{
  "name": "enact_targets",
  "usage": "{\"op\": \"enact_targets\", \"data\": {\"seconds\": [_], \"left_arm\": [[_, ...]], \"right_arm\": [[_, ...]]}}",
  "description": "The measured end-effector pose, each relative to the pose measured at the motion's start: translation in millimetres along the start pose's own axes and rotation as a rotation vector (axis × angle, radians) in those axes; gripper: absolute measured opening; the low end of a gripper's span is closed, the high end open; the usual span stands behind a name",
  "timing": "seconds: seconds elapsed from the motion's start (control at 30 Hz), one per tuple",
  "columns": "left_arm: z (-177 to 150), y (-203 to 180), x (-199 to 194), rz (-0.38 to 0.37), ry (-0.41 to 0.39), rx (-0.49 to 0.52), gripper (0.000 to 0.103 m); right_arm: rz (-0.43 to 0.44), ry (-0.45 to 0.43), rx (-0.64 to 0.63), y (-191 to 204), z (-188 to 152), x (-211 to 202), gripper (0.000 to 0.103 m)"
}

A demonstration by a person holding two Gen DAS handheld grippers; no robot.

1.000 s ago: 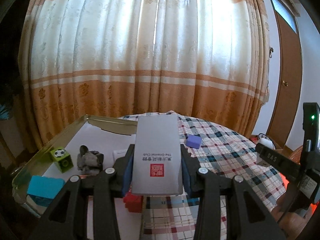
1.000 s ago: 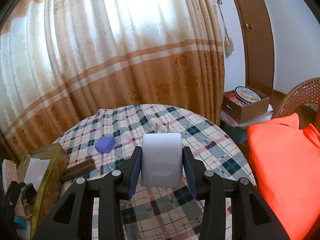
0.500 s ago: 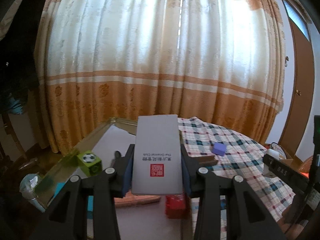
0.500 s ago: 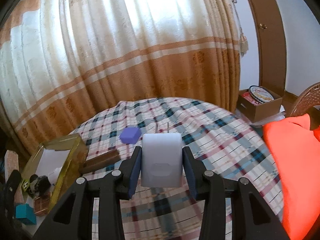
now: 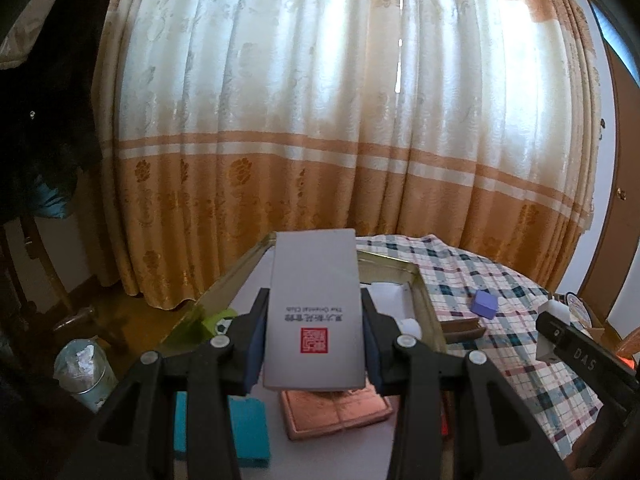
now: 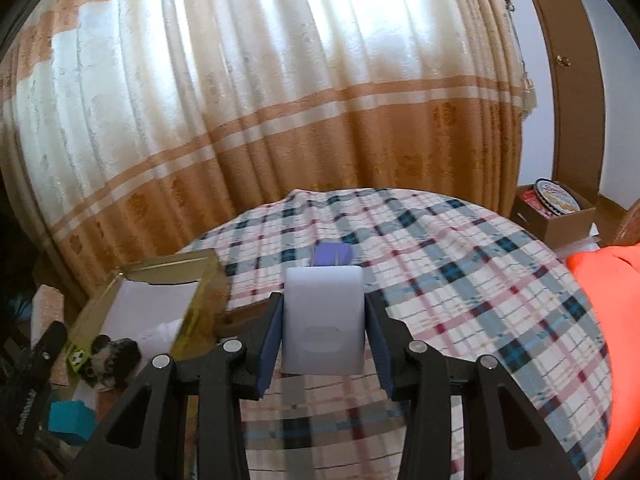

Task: Organize rigid objects
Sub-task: 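Carry the white charger and white red-seal box over the tin box, then lower both items into the tin box and open both grippers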

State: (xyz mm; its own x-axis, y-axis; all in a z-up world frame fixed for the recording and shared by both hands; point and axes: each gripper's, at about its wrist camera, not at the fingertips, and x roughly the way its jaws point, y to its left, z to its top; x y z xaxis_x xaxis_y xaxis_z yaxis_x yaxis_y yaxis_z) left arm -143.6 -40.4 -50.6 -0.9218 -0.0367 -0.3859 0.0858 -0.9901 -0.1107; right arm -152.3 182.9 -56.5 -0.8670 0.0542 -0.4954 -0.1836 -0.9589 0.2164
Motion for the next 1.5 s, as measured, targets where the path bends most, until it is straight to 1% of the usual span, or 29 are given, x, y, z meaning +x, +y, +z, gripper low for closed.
{"op": "enact_targets", "data": {"seconds": [0.13,0.3,0.47,0.53,0.6,0.7,0.8,0.93,1.03,1.13,1.2,1.23,1.27,1.3,1.33,1.37,1.4,1.43,1.47,1.5], "left_arm": [[2,7,5,0.016,0.003,-0.005,0.04],[4,16,12,0.032,0.027,-0.013,0.04],[9,17,20,0.045,0.058,-0.01,0.04],[9,16,25,0.072,0.09,-0.006,0.04],[8,17,26,0.074,0.096,-0.009,0.04],[7,14,27,0.086,0.107,0.017,0.04],[7,15,27,0.083,0.114,0.011,0.04],[7,15,26,0.086,0.112,0.01,0.041],[7,15,26,0.1,0.111,0.012,0.041],[7,17,29,0.097,0.133,-0.002,0.041],[9,18,28,0.085,0.147,-0.006,0.05],[9,18,28,0.085,0.153,-0.008,0.06],[9,19,27,0.083,0.157,-0.017,0.073],[10,21,25,0.078,0.16,-0.029,0.079],[11,22,23,0.071,0.158,-0.04,0.09],[12,22,21,0.068,0.155,-0.049,0.098],[13,22,19,0.071,0.149,-0.057,0.101],[13,22,18,0.069,0.143,-0.06,0.102],[13,21,16,0.065,0.142,-0.059,0.102],[13,19,15,0.063,0.141,-0.052,0.102]], "right_arm": [[0.035,0.003,-0.028,19,-2,1,0.043],[0.087,0.004,-0.058,45,-1,4,0.044],[0.137,0.002,-0.118,74,7,8,0.044],[0.15,0.018,-0.141,86,9,12,0.044],[0.167,0.04,-0.155,93,7,16,0.044],[0.193,0.073,-0.174,101,2,22,0.044],[0.225,0.118,-0.186,105,-4,29,0.044],[0.261,0.136,-0.211,110,-7,33,0.044],[0.28,0.126,-0.227,114,-4,34,0.044],[0.316,0.144,-0.225,114,-2,37,0.044],[0.317,0.132,-0.199,109,-1,34,0.044],[0.31,0.12,-0.184,106,0,31,0.044],[0.305,0.11,-0.169,102,1,29,0.044],[0.296,0.094,-0.142,96,3,26,0.044],[0.291,0.086,-0.126,92,5,24,0.044],[0.284,0.079,-0.106,87,6,22,0.047],[0.274,0.069,-0.086,82,7,21,0.05],[0.261,0.059,-0.071,78,8,19,0.056],[0.248,0.045,-0.061,74,7,17,0.059],[0.239,0.036,-0.06,72,7,15,0.059]]}}
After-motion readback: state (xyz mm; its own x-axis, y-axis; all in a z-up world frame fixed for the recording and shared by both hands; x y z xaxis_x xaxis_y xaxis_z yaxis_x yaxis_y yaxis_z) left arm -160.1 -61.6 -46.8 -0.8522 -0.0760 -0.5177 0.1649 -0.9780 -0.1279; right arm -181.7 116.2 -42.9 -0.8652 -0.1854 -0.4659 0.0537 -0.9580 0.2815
